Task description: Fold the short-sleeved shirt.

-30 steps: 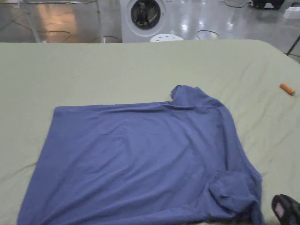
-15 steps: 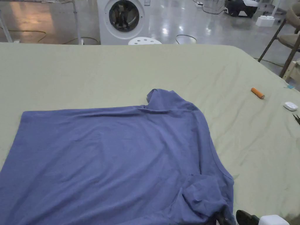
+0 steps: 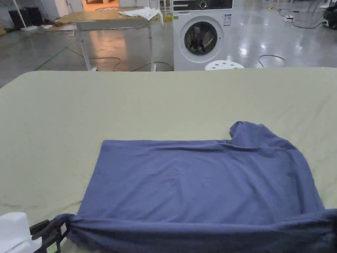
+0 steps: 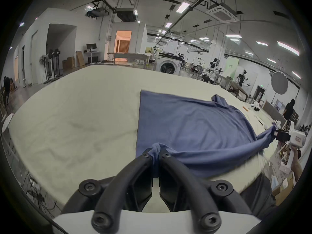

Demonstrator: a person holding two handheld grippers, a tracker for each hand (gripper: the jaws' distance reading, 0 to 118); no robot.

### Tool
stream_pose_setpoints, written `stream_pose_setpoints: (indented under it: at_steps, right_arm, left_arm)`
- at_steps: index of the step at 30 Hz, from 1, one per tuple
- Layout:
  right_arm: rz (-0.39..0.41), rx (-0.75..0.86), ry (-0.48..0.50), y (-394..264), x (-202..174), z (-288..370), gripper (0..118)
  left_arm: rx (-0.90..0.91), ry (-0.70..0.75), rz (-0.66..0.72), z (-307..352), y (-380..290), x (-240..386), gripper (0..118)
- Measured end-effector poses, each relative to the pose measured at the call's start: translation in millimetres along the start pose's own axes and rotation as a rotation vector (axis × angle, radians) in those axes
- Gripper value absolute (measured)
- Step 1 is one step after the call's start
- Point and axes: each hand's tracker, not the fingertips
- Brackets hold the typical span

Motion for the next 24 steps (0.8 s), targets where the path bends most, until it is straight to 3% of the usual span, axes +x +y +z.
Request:
stream_pose_setpoints:
  at_steps: [6, 12, 19, 20, 22, 23, 24]
  right_arm:
    - [0.031, -0.157, -0.014, 53, 9, -107, 4]
    - [-0.015, -0.281, -0.038, 64, 19, -175, 4]
    - [0.098, -0.311, -0.032, 65, 10, -190, 5]
    - [0.111, -0.308, -0.030, 65, 10, -189, 17]
    - [0.130, -0.296, -0.037, 66, 13, -179, 57]
    - [0.133, -0.261, -0.039, 68, 14, -171, 62]
    - [0.142, -0.207, -0.052, 70, 15, -159, 61]
  left_arm:
    - [-0.060, -0.017, 0.016, -98, 54, -14, 2]
    - [-0.166, 0.030, -0.030, -167, 79, -14, 0]
    - [-0.184, 0.050, 0.011, -181, 72, -20, 2]
    - [-0.174, 0.052, 0.011, -174, 70, -18, 17]
    - [-0.133, 0.063, -0.005, -159, 70, -19, 51]
    - [-0.094, 0.032, -0.003, -148, 71, -19, 67]
    - [-0.033, -0.024, 0.020, -128, 74, -21, 67]
